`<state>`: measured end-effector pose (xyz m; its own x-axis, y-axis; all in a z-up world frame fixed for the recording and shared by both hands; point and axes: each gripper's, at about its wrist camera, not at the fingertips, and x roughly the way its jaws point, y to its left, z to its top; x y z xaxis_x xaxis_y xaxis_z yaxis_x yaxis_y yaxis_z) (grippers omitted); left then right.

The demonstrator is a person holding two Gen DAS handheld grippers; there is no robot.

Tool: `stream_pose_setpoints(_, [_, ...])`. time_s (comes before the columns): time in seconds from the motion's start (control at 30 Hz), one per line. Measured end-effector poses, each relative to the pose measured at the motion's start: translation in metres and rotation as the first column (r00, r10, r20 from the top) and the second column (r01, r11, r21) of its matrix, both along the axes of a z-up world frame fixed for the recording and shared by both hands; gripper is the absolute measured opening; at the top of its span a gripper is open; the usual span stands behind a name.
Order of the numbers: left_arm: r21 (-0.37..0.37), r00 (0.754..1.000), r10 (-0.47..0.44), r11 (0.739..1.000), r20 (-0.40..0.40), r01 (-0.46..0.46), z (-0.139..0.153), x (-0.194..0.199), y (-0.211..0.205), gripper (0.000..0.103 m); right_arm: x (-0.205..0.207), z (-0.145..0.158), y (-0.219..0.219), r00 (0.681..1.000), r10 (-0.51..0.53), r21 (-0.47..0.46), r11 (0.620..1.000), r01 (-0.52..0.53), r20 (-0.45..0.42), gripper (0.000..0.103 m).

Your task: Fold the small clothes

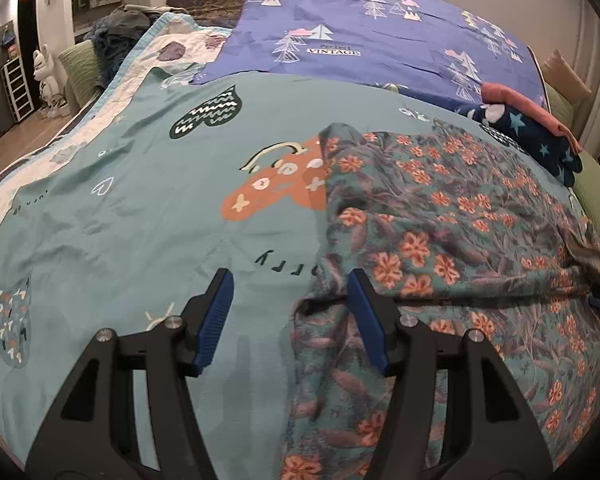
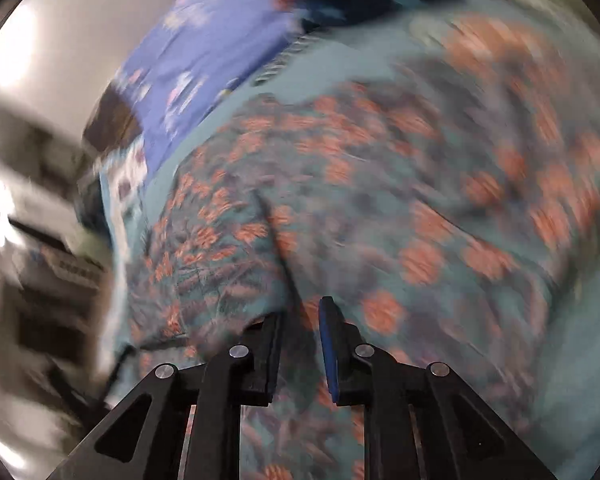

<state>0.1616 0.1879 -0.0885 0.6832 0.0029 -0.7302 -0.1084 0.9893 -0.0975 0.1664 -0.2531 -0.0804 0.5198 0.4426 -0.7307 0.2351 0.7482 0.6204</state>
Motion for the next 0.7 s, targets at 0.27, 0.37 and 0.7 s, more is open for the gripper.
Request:
stream_pose_setpoints(0.27, [-0.010,1.000,-0.001,1.000,0.018,0.001,0.003,-0.001,0.002,0.060,-0.021,0.026,-0.045,0.977,-0.201,-0.074,0.976,0.206,0.070,0.024])
stream_pose_setpoints(0.37, [-0.008,0.999,-0.026,1.000,0.023,0.026,0.007,0.005,-0.004,0.060,-0.014,0.057,0.011,0.979,0.100,-0.408,0.913,-0.019,0.176,0.025])
stream_pose_setpoints(0.7, [0.003,0.997,-0.056,0.998,0.049,0.056,0.022,0.019,-0.017,0.060,0.031,0.028,0.149,0.867,0.495,-0.827,0.512,-0.233,0.063,0.036])
